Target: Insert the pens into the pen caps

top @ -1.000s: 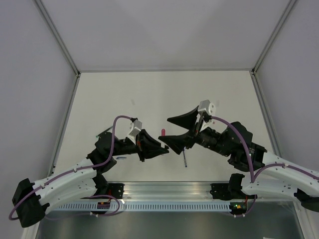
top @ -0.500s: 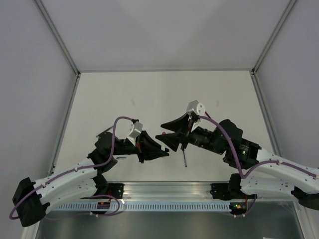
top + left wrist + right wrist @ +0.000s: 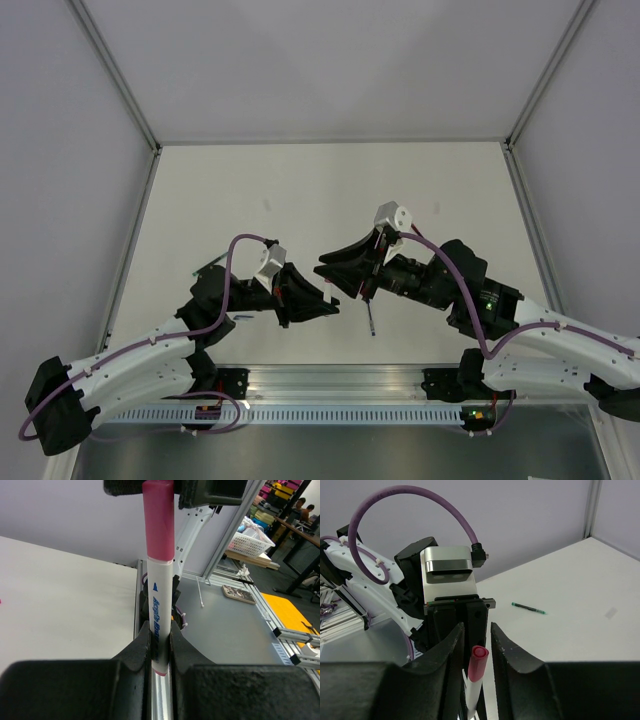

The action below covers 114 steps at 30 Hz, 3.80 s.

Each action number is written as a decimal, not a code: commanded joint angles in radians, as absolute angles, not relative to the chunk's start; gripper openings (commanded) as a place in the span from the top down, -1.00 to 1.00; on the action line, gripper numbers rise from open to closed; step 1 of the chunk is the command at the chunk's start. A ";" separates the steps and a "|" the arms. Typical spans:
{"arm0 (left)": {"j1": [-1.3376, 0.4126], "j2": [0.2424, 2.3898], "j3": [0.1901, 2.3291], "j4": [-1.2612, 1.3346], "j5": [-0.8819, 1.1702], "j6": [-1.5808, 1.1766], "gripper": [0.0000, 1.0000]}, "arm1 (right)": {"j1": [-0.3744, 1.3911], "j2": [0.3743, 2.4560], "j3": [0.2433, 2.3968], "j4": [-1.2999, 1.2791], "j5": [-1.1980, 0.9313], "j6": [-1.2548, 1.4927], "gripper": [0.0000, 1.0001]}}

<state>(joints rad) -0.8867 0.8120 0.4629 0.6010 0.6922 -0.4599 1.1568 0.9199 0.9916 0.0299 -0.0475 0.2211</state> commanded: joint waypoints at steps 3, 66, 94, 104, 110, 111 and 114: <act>-0.885 0.808 0.489 0.647 0.719 -0.466 0.95 | 1.163 0.908 0.983 0.064 -0.052 0.235 0.42; -0.885 0.828 0.798 0.429 0.502 -0.434 0.95 | 1.161 0.784 0.457 0.589 -0.410 0.567 1.00; -0.885 0.914 0.962 0.252 0.350 -0.308 0.95 | 1.164 0.764 0.453 0.314 -0.253 0.525 1.00; -0.867 0.914 0.982 0.359 0.538 -0.403 0.95 | 1.173 0.752 0.391 0.411 -0.380 0.440 1.00; -0.864 0.933 1.048 0.359 0.610 -0.445 0.95 | 1.175 0.735 0.376 0.405 -0.434 0.413 1.00; -0.864 0.927 1.058 0.354 0.601 -0.445 0.95 | 1.177 0.733 0.367 0.403 -0.428 0.414 1.00; -0.864 0.925 1.086 0.307 0.568 -0.422 0.95 | 1.177 0.739 0.359 0.410 -0.401 0.440 1.00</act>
<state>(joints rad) -0.9199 0.9520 0.9012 -0.0677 0.7883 -0.3534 1.1088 0.6861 0.4717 0.7849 -0.0792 0.4007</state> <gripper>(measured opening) 0.140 0.059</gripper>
